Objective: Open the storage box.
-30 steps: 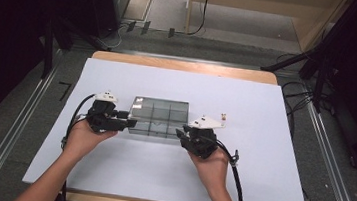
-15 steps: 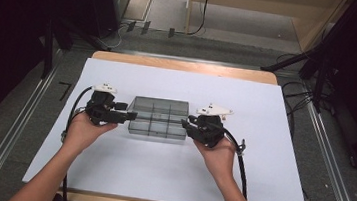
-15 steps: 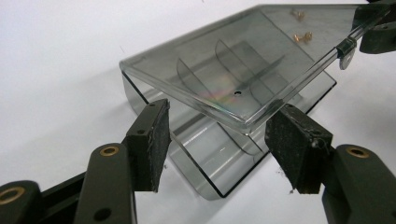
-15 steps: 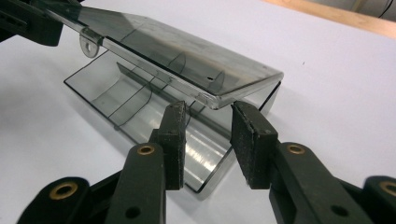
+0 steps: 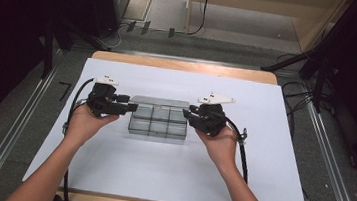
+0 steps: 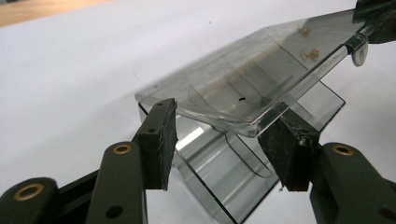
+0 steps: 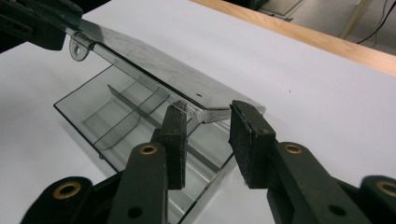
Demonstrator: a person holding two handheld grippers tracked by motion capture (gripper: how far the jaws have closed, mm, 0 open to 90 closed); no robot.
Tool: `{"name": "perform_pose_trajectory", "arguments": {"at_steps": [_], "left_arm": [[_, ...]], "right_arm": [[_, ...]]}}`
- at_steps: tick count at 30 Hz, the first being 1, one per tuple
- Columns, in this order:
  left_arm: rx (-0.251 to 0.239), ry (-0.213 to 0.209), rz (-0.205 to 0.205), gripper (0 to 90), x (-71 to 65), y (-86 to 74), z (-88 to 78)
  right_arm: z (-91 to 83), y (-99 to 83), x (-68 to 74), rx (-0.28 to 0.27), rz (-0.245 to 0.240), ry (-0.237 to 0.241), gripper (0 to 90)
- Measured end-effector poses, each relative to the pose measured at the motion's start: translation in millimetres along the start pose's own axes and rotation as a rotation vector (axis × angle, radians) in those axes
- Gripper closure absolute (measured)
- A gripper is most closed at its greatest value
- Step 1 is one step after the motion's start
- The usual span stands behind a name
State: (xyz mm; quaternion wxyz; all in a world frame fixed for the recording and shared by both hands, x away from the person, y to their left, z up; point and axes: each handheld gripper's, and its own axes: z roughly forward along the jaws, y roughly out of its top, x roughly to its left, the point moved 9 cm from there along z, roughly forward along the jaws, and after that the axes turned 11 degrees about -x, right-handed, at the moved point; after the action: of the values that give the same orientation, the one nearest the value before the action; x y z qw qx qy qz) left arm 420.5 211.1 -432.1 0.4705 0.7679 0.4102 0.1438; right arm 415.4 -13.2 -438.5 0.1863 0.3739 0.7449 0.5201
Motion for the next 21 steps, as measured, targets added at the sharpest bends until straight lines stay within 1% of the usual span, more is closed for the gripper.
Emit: {"name": "perform_pose_trajectory", "arguments": {"at_steps": [5, 8, 9, 10, 12, 14, 16, 18, 21], "left_arm": [[-0.011, 0.02, 0.016, 52.5, 4.7, 9.1, 3.8], [-0.01, 0.025, 0.031, 53.9, 7.1, 12.3, 7.2], [-0.016, 0.025, 0.026, 54.5, 7.3, 13.5, 8.6], [-0.015, 0.026, 0.033, 55.3, 8.5, 14.3, 9.9], [-0.017, 0.025, 0.031, 56.9, 9.5, 15.7, 13.0], [-0.009, 0.034, 0.039, 57.1, 11.5, 16.5, 16.2], [-0.009, 0.04, 0.044, 57.3, 12.8, 17.5, 18.9], [-0.009, 0.044, 0.048, 57.5, 14.4, 18.9, 21.0], [-0.008, 0.05, 0.041, 58.0, 17.8, 20.3, 24.1]], "right_arm": [[6.1, 7.7, -6.8, -0.018, 0.035, 0.006, 70.3], [10.8, 10.1, -10.4, -0.019, 0.03, 0.002, 70.5], [12.7, 10.5, -12.0, -0.016, 0.028, -0.001, 70.5], [14.5, 11.2, -13.3, -0.018, 0.027, -0.001, 70.5], [17.2, 11.7, -15.6, -0.017, 0.04, 0.004, 70.5], [19.9, 11.7, -17.8, -0.015, 0.043, 0.005, 70.7], [21.8, 11.9, -19.6, -0.021, 0.037, 0.002, 71.4], [25.0, 11.4, -22.2, -0.023, 0.041, -0.002, 72.4], [28.4, 11.6, -25.9, -0.025, 0.058, -0.002, 72.8]]}}
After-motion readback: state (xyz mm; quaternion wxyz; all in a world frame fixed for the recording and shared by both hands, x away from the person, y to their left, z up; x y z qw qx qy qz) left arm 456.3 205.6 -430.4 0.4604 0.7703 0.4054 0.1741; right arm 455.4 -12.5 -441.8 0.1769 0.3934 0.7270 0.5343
